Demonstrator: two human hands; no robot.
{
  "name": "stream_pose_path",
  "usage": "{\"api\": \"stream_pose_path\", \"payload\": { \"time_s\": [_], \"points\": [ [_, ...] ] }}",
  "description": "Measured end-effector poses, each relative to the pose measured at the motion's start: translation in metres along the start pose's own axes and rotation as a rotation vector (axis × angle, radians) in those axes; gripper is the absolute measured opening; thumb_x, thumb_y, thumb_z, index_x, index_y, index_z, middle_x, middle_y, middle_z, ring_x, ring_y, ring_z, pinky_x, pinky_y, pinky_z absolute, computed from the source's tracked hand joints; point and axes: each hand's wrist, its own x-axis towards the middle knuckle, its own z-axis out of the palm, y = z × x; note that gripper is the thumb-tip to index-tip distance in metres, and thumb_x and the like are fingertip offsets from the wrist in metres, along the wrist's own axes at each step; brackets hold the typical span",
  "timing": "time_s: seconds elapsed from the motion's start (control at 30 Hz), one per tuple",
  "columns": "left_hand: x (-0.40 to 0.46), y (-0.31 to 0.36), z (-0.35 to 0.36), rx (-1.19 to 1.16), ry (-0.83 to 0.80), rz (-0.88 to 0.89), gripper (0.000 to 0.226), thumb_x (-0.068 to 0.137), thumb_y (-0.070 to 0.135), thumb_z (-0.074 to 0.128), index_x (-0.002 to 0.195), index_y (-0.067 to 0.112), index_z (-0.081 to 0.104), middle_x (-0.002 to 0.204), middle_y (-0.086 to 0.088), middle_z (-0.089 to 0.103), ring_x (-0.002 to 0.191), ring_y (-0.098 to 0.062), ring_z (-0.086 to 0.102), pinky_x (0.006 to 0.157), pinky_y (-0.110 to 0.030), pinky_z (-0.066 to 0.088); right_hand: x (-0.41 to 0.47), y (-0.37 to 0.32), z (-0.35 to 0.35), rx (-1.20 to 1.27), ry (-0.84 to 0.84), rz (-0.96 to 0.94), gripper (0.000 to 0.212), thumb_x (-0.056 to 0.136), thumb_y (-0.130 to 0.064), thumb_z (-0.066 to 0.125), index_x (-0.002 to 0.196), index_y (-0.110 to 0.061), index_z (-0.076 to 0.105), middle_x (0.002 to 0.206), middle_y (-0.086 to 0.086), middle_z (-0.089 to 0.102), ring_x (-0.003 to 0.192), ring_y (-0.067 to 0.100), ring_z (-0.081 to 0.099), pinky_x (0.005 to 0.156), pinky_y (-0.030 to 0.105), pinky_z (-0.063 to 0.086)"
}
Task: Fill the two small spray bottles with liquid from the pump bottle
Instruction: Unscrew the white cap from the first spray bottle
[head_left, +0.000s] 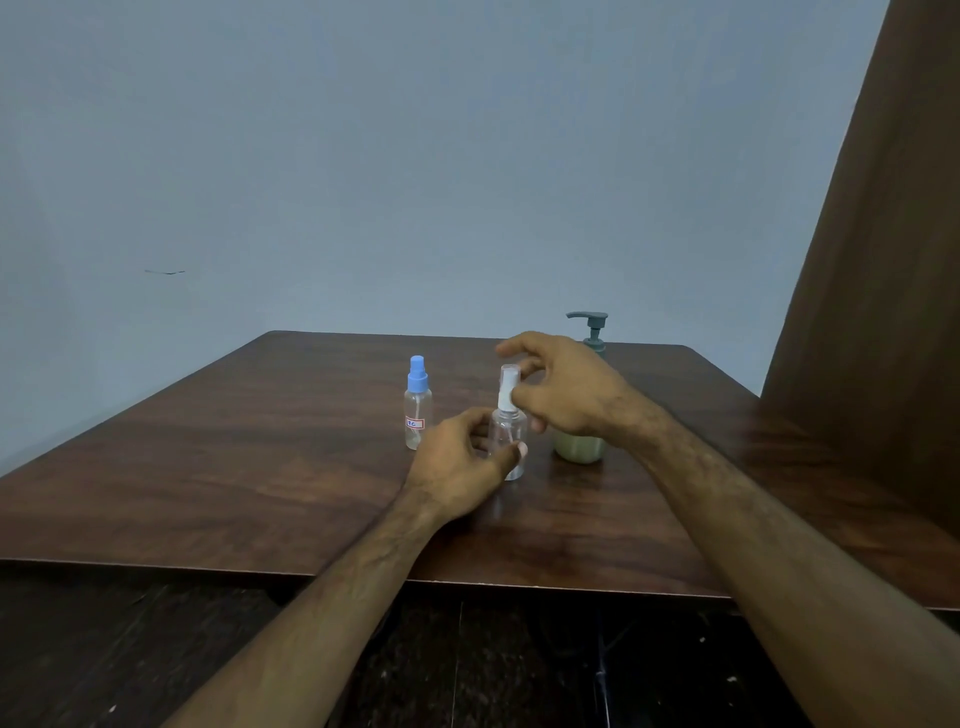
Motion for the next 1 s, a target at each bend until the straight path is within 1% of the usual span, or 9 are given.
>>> {"api": "stream_pose_path", "payload": {
  "time_s": [0.07,0.17,0.23,0.33,0.47,0.57,0.67,0.8,1.0],
  "points": [
    [-0.001,0.002,-0.001,0.014,0.003,-0.007,0.035,0.083,0.033,0.077,0.115,0.021,0.07,0.095,0.01,0.075,0.088,-0.002,0.07,0.088,-0.029,0.06,-0.003,-0.004,-0.002,0.045,-0.025,0.012,0.056,0.089,-0.014,0.065,0.142,-0.026,0.054,0.119,-0.007,0.067,0.052,0.003,0.065,0.066,0.019,0.054],
    [-0.003,0.004,-0.002,0.04,0.007,-0.015,0.032,0.084,0.032,0.075,0.114,0.022,0.07,0.094,0.011,0.075,0.087,-0.002,0.07,0.087,-0.027,0.059,-0.002,-0.005,0.002,-0.168,0.027,0.014,0.044,0.086,-0.044,0.077,0.126,-0.031,0.064,0.107,-0.013,0.068,0.069,0.005,0.063,0.067,0.022,0.048],
    [-0.004,0.007,-0.003,0.044,0.011,-0.028,0.031,0.084,0.031,0.075,0.113,0.023,0.07,0.093,0.011,0.075,0.086,0.0,0.07,0.086,-0.027,0.059,-0.003,-0.007,0.003,-0.181,0.036,0.013,0.034,0.09,-0.033,0.073,0.123,-0.031,0.066,0.103,-0.013,0.07,0.067,0.002,0.063,0.062,0.018,0.045],
    [-0.007,0.011,-0.005,0.026,0.033,-0.065,0.034,0.077,0.032,0.073,0.11,0.024,0.071,0.089,0.012,0.075,0.082,0.001,0.069,0.085,-0.028,0.059,-0.003,-0.009,-0.002,0.044,-0.036,0.032,0.054,0.088,-0.012,0.063,0.14,-0.027,0.055,0.113,-0.008,0.069,0.057,0.006,0.067,0.065,0.016,0.051],
    [-0.008,0.015,-0.006,0.025,0.049,-0.103,0.036,0.067,0.041,0.066,0.099,0.026,0.071,0.084,0.01,0.075,0.079,-0.003,0.07,0.083,-0.033,0.06,0.001,-0.01,0.006,-0.143,0.016,0.01,0.035,0.084,-0.042,0.079,0.115,-0.031,0.066,0.098,-0.013,0.069,0.076,0.006,0.066,0.074,0.025,0.053],
    [-0.01,0.016,-0.006,0.052,0.055,-0.119,0.036,0.068,0.044,0.068,0.1,0.027,0.07,0.084,0.01,0.074,0.08,-0.005,0.069,0.081,-0.034,0.059,0.003,-0.007,0.011,-0.122,0.055,-0.013,0.013,0.085,-0.034,0.08,0.095,-0.03,0.072,0.083,-0.013,0.07,0.078,0.006,0.066,0.072,0.025,0.052],
    [-0.012,0.018,-0.007,0.049,0.065,-0.142,0.046,0.06,0.052,0.063,0.099,0.028,0.07,0.085,0.01,0.074,0.081,-0.006,0.07,0.082,-0.036,0.06,0.002,-0.011,0.004,-0.002,0.107,-0.016,0.018,0.088,-0.023,0.076,0.105,-0.025,0.072,0.087,-0.013,0.071,0.068,-0.001,0.062,0.065,0.018,0.046],
    [-0.012,0.02,-0.007,0.042,0.062,-0.171,0.056,0.053,0.056,0.056,0.1,0.028,0.07,0.088,0.012,0.075,0.084,-0.007,0.071,0.086,-0.037,0.06,-0.003,-0.024,-0.012,0.058,0.232,-0.052,0.031,0.09,-0.02,0.067,0.12,-0.026,0.07,0.093,-0.013,0.072,0.061,-0.003,0.061,0.068,0.026,0.054],
    [-0.013,0.021,-0.007,0.075,0.097,-0.18,0.045,0.062,0.05,0.056,0.098,0.026,0.069,0.085,0.01,0.073,0.084,-0.009,0.069,0.086,-0.034,0.058,-0.027,-0.027,-0.027,0.177,0.486,-0.071,0.019,0.092,-0.023,0.063,0.107,-0.031,0.07,0.089,-0.014,0.075,0.071,0.004,0.071,0.075,0.033,0.061]
  ]
}}
